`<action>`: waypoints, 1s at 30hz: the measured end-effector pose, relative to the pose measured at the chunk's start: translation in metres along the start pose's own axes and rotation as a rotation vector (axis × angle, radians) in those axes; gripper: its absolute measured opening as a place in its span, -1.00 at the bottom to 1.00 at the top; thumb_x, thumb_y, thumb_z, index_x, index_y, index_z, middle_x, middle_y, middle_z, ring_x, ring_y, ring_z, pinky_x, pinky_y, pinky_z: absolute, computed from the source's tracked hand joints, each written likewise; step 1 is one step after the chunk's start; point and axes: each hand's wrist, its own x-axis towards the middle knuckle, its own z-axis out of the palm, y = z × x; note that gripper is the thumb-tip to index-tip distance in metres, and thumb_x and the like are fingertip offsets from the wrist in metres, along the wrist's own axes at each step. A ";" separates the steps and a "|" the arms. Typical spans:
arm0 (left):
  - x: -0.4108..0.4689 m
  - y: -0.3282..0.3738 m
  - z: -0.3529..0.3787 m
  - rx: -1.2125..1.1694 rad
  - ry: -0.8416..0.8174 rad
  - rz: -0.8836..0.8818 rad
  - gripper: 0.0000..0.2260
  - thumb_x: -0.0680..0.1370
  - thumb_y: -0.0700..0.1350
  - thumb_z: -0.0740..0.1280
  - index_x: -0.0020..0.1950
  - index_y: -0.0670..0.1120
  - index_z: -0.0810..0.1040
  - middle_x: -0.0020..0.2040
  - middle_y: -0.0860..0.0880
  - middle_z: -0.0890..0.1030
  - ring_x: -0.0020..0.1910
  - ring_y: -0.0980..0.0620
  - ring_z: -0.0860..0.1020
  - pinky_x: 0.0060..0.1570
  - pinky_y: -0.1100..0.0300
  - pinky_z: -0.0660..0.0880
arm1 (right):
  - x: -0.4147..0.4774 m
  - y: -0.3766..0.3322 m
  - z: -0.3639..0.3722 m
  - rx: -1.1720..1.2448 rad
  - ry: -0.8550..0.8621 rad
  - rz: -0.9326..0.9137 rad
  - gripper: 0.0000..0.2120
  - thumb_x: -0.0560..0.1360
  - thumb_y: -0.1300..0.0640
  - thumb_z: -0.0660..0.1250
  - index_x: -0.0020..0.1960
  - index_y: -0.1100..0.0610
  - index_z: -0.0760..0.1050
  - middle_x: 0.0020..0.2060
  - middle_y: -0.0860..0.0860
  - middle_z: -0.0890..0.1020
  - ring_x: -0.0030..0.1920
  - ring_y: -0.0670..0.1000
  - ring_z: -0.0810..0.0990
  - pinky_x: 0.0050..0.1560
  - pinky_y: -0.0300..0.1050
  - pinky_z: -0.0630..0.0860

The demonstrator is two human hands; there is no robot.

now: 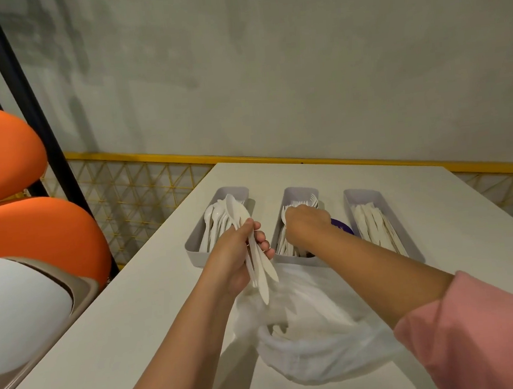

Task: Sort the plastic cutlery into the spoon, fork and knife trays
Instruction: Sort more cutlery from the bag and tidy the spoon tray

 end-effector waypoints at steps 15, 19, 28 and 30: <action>-0.006 0.004 0.014 -0.004 0.107 0.095 -0.72 0.65 -0.14 0.10 -0.19 -0.17 0.48 -0.29 -0.09 0.52 -0.36 0.04 0.56 -0.28 0.22 0.53 | -0.056 -0.002 -0.004 0.629 0.094 -0.374 -0.76 0.53 0.02 0.26 -0.01 0.19 0.54 -0.38 -0.07 0.45 -0.33 -0.08 0.42 -0.27 -0.17 0.36; -0.008 0.001 0.019 0.020 0.083 0.074 -0.73 0.65 -0.13 0.08 -0.10 -0.19 0.52 -0.18 -0.14 0.57 -0.20 -0.01 0.57 -0.23 0.22 0.56 | -0.060 -0.001 -0.003 0.710 0.049 -0.381 -0.76 0.56 0.10 0.23 -0.07 0.25 0.57 -0.40 -0.15 0.43 -0.37 -0.14 0.40 -0.35 -0.31 0.29; -0.016 -0.005 0.039 0.080 -0.042 -0.025 -0.68 0.66 -0.09 0.04 0.10 -0.25 0.52 -0.17 -0.14 0.61 -0.29 -0.01 0.62 -0.40 0.14 0.60 | -0.062 0.020 -0.001 1.001 -0.061 -0.204 -0.76 0.59 0.15 0.17 -0.24 0.17 0.39 -0.15 0.07 0.58 -0.23 0.00 0.53 -0.32 -0.29 0.41; -0.016 -0.007 0.042 0.079 -0.059 -0.024 -0.67 0.66 -0.10 0.04 0.11 -0.27 0.51 -0.23 -0.11 0.63 -0.32 0.02 0.63 -0.39 0.15 0.61 | -0.061 0.029 -0.001 0.974 -0.014 -0.161 -0.75 0.59 0.13 0.17 -0.26 0.11 0.37 -0.17 0.10 0.57 -0.17 0.03 0.56 -0.30 -0.24 0.41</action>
